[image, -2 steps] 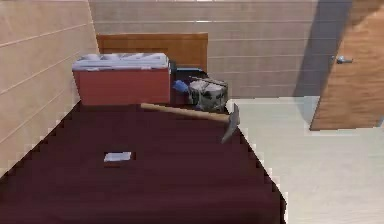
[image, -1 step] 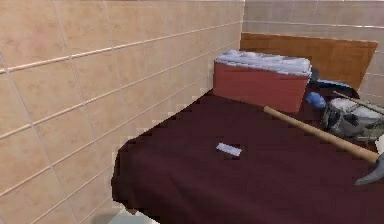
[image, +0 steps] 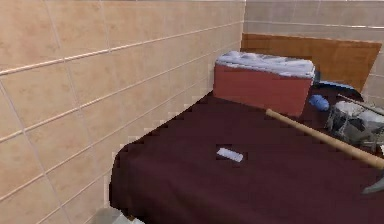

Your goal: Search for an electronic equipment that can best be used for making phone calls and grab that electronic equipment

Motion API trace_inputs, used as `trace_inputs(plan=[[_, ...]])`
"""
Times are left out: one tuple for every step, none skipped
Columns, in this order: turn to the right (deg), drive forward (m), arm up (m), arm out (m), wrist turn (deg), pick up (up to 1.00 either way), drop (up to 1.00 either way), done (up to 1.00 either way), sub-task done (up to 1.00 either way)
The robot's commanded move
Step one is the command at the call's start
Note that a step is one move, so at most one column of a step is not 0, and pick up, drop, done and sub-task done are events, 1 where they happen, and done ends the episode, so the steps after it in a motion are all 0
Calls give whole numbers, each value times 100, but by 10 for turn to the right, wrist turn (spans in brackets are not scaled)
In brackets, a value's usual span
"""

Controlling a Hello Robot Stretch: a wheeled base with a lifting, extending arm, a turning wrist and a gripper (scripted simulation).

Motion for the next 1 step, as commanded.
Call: trace_inputs(plan=[[-450, 0, 0, 0, 0, 0, 0, 0, 0]])
